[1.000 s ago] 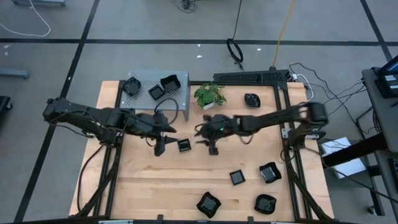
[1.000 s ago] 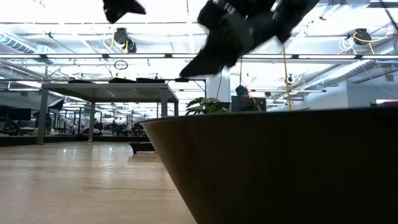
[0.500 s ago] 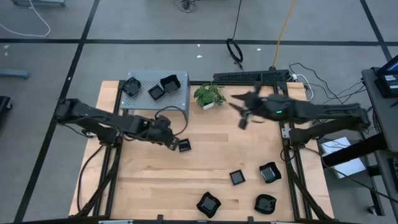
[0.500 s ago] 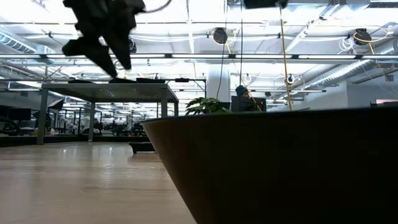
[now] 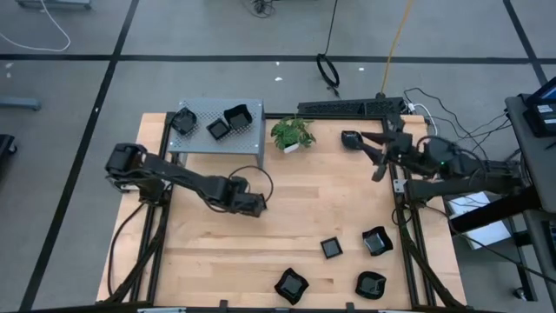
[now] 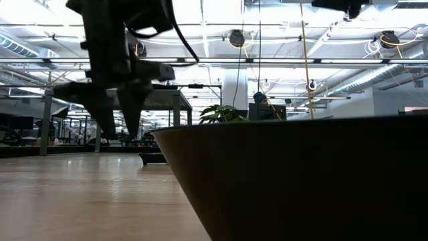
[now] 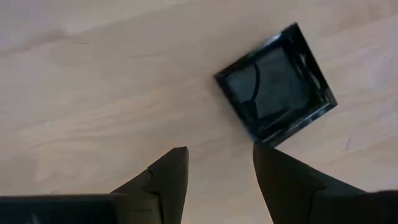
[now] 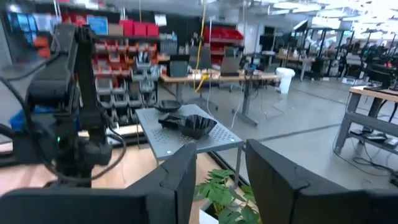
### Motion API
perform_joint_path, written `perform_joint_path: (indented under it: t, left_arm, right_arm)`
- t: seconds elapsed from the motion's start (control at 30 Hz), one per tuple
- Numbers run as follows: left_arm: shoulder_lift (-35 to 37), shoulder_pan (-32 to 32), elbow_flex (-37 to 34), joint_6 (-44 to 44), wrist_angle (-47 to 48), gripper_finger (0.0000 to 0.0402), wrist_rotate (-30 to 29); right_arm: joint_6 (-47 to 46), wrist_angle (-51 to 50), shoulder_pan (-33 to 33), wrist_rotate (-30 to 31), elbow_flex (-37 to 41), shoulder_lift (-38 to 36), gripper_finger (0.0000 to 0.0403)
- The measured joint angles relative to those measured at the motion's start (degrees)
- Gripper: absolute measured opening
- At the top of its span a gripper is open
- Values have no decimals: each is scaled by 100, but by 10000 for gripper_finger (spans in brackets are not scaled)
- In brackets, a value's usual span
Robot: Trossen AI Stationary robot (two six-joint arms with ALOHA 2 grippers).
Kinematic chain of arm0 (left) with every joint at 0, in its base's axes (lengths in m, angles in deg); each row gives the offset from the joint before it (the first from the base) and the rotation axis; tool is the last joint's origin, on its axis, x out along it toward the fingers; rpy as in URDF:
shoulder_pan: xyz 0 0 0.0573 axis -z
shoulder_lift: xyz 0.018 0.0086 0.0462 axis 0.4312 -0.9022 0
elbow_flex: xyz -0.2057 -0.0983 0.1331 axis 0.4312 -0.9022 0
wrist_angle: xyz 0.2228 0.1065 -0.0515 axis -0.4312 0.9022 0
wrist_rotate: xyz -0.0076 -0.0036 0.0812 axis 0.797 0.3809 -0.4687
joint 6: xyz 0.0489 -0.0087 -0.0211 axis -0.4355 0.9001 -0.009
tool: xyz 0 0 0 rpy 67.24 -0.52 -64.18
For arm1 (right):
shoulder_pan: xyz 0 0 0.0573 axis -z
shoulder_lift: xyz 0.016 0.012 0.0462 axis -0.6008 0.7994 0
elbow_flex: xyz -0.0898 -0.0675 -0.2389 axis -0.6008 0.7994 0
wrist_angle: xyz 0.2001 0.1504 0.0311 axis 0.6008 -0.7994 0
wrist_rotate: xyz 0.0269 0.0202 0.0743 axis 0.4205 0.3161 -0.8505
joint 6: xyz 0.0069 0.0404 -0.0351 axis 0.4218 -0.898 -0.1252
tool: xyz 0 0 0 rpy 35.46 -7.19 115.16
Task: Pick & Place Mini shaped plates
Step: Stack the black square plate on top of the other black square plates on the shelf
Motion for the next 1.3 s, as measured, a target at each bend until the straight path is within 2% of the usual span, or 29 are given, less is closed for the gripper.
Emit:
perform_joint_path:
  t: [0.17, 0.33, 0.6, 0.9, 1.0, 1.17, 1.3]
  left_arm:
    - [-338, -9, 0, -57, -657, 184, 4]
    - [-434, -7, 0, 93, -853, 184, -6]
    - [-443, -41, 0, 616, -717, 184, -647]
    - [-769, -125, -4, 913, -736, 184, -825]
    - [-804, -125, -2, 1017, -631, 184, -789]
    - [-778, -125, -2, 1028, -606, 181, -778]
    - [-769, -123, -2, 1028, -631, 142, -751]
  right_arm:
    - [149, 482, 0, 0, 1057, -596, 126]
    - [120, 990, 0, -18, 1805, -849, 126]
    - [-333, 1575, 0, -20, 2712, -1034, 126]
    - [-441, 3565, 0, -2, 3911, -1082, 125]
    - [-464, 3813, -2, 1, 4071, -1133, 125]
    - [-592, 3552, -2, 6, 4077, -1124, 125]
    - [-762, 3481, -2, -15, 4082, -1102, 125]
